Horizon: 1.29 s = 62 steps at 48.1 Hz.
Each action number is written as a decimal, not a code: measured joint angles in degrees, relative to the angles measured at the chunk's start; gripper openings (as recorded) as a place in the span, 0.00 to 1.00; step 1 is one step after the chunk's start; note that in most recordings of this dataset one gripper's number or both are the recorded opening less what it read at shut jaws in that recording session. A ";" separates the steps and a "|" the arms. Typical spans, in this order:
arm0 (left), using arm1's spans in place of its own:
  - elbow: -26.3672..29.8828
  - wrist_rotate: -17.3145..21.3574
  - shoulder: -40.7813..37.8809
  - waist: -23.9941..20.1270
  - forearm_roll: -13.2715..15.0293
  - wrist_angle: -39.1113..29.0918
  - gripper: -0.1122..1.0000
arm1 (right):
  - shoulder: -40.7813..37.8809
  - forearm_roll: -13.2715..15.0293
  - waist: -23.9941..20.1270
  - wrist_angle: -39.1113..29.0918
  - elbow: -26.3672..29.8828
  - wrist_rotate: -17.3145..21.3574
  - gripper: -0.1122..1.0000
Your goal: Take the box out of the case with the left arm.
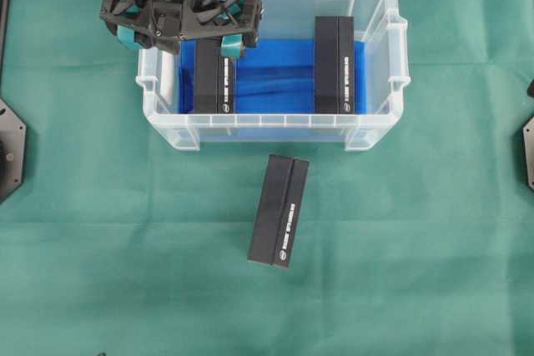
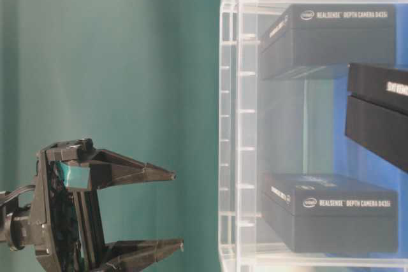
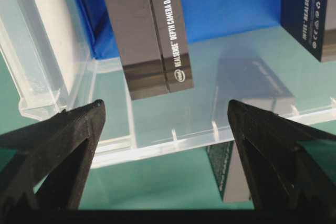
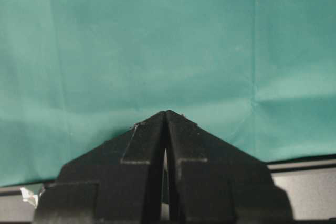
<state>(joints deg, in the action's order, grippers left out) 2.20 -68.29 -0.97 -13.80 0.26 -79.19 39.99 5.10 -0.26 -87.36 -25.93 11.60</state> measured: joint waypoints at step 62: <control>-0.35 -0.09 -0.35 -0.26 -0.26 1.67 0.95 | -0.09 0.00 0.09 0.00 0.00 0.09 0.10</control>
<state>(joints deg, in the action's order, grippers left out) 1.85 -68.38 -1.32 -14.06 0.00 -77.52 39.90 5.10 -0.18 -87.36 -25.93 11.69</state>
